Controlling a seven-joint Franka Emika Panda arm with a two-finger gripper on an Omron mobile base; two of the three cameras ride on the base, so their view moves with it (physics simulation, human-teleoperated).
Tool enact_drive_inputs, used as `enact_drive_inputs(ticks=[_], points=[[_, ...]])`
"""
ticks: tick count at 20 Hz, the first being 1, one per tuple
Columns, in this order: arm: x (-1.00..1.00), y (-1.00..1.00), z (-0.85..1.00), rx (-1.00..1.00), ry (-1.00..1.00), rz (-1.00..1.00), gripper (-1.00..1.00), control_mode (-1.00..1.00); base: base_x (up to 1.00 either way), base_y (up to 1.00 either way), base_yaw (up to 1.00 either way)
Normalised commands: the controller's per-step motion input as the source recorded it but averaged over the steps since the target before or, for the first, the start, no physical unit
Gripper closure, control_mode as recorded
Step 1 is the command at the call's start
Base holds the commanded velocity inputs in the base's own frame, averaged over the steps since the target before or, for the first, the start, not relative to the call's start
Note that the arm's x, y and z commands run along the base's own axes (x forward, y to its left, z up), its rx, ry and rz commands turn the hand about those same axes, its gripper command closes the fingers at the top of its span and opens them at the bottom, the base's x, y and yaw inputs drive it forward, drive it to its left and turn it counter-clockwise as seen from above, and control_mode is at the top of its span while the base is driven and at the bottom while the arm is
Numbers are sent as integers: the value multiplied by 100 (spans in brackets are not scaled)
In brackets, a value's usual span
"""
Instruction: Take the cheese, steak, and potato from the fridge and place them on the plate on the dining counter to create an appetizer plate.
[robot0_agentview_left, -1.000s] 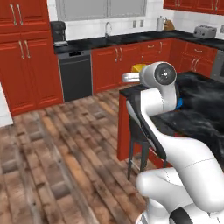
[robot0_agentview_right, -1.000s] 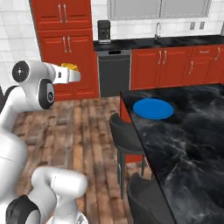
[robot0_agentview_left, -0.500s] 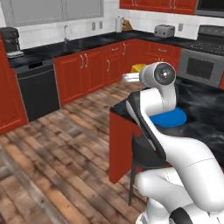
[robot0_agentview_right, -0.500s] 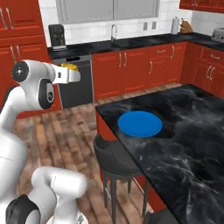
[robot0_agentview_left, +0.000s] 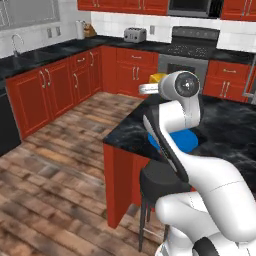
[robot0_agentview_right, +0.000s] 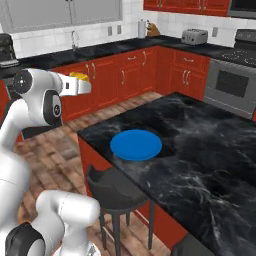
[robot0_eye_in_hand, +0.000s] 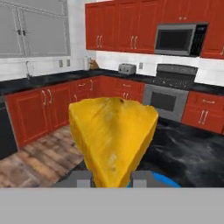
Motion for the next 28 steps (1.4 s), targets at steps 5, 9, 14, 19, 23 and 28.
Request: enact_drive_inputs(ticks=[5, 9, 14, 19, 23, 28], points=[[0, 0, 0, 0, 0, 0, 100, 100, 47, 1, -47], [0, 0, 0, 0, 0, 0, 100, 100, 58, 22, -49], [0, 0, 0, 0, 0, 0, 100, 100, 57, 51, -51], [0, 0, 0, 0, 0, 0, 100, 100, 55, 59, -50], [0, 0, 0, 0, 0, 0, 100, 100, 53, 41, -46], [0, 0, 0, 0, 0, 0, 100, 100, 41, 19, -36]])
